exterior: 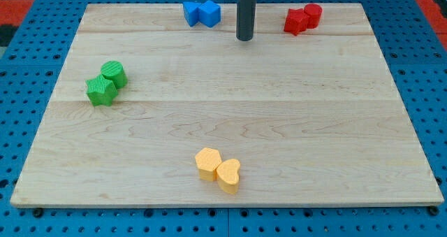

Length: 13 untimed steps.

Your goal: Move blue cube along with blue triangle towards green circle

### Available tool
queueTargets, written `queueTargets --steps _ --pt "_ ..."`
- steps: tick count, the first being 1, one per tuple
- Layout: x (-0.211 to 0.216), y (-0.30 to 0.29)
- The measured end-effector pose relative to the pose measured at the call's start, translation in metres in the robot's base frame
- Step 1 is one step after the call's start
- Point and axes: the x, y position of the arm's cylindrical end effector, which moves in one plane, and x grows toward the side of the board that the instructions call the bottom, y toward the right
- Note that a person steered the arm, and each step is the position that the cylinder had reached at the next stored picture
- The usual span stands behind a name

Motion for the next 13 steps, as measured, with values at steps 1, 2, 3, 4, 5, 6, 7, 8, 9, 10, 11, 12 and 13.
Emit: queueTargets --steps 1,2,3,4,5,6,7,8,9,10,11,12,13 --pt "-0.009 0.01" --pt "-0.017 0.018" --pt "-0.033 0.018" --pt "-0.06 0.006" --pt "-0.067 -0.031" --pt "-0.075 -0.068" --pt "-0.097 -0.072" --pt "-0.098 -0.08" --pt "-0.098 -0.113" --pt "-0.098 -0.148" --pt "-0.09 -0.16" --pt "-0.082 -0.16" --pt "-0.072 -0.172"
